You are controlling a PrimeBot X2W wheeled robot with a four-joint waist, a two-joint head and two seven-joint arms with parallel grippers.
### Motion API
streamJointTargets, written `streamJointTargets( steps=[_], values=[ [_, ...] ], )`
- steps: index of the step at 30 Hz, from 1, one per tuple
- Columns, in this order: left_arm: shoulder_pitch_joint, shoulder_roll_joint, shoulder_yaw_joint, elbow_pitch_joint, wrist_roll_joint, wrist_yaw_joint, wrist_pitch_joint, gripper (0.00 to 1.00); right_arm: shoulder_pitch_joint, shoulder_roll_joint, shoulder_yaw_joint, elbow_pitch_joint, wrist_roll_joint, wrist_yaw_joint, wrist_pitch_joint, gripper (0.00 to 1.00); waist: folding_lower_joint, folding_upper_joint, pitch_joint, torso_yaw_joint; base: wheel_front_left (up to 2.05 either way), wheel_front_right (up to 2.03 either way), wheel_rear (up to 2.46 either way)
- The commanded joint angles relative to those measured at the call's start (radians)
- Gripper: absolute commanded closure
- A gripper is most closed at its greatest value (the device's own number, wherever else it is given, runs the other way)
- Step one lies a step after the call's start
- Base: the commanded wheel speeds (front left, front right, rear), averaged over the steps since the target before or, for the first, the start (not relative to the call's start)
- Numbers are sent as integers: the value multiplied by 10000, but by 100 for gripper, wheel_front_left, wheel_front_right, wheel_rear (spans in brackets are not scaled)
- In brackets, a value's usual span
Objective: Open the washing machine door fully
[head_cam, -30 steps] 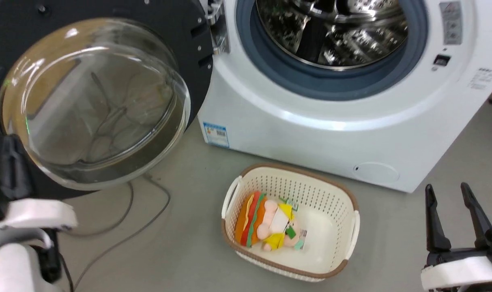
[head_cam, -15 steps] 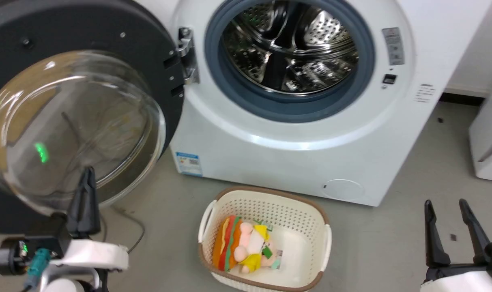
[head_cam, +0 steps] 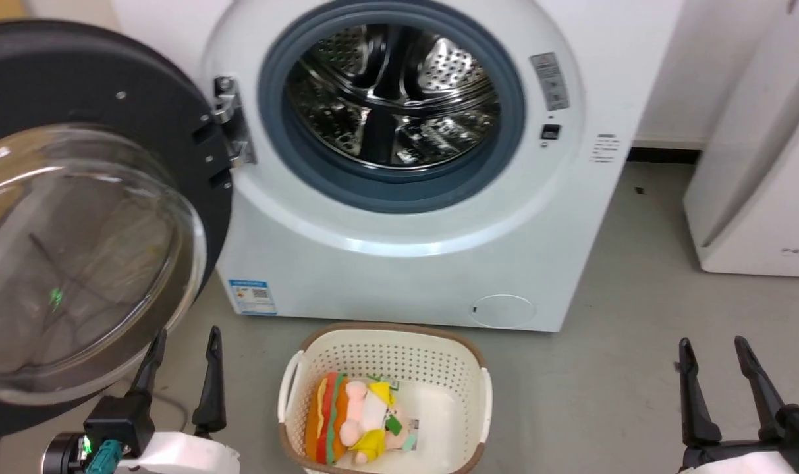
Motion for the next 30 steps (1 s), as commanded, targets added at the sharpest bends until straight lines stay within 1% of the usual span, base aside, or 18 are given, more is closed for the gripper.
streamJointTargets(
  steps=[1, 7, 8, 30],
  values=[
    [188, -48, 8, 64, -19, -26, -44, 0, 165, 28, 31, 4, 37, 8, -44, 0, 1, 0, -50, -182, 0, 0, 0],
    [377, -130, 60, 270, 66, 54, -44, 0, 202, 28, 149, 37, 34, 8, -44, 0, 1, 0, -83, -502, 0, 0, 0],
    [244, -88, 19, 259, 33, 42, 0, 100, 129, 0, 148, 25, 0, 0, 0, 100, 1, 0, -80, -503, 0, 0, 0],
    [236, -122, -188, -3, 155, 230, 418, 100, -17, 3, 341, -38, -129, 1, 410, 100, 1, 0, -28, -576, 0, 0, 0]
  ],
)
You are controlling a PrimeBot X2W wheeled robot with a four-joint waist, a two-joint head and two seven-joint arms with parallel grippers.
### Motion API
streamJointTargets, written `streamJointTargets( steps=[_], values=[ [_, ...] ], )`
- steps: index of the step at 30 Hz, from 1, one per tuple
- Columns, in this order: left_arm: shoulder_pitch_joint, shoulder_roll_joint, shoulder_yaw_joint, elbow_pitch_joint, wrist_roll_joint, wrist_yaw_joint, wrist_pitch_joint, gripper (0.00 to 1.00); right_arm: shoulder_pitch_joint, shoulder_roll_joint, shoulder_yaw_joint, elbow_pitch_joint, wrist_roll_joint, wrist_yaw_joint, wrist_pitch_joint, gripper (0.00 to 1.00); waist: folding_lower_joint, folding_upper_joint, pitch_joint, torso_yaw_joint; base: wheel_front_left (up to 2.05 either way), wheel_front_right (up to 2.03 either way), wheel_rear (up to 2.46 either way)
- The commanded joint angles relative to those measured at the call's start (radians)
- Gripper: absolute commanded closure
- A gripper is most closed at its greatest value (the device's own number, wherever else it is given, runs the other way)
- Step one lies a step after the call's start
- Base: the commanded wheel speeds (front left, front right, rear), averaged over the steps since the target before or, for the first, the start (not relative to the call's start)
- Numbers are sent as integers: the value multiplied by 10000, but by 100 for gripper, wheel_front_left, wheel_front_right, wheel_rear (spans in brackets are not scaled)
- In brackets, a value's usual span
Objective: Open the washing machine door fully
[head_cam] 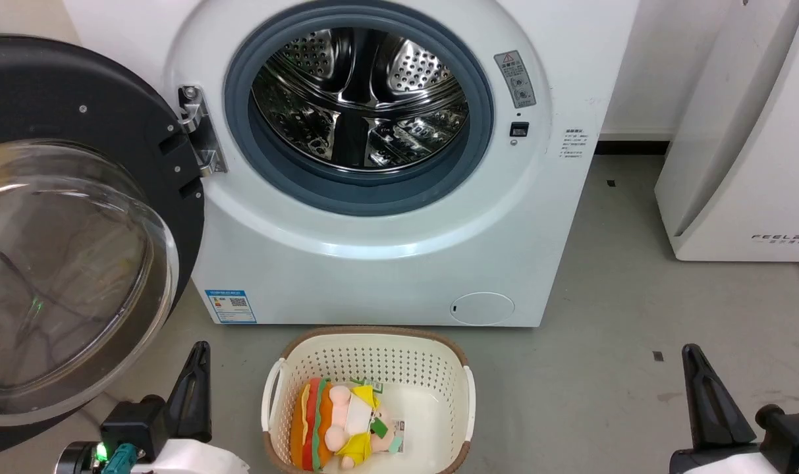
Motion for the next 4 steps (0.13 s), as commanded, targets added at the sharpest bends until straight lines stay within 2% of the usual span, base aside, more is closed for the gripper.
streamJointTargets(
  steps=[1, 4],
  values=[
    [-19, -20, -38, -87, 45, 59, 59, 100, -116, 5, 44, -47, -99, 1, 68, 100, 0, -1, 3, -4, 0, 0, 0],
    [-22, -23, -64, -127, 64, 86, 121, 100, -138, 6, 74, -56, -119, 1, 130, 100, 0, -1, 12, -12, 0, 0, 0]
  ],
)
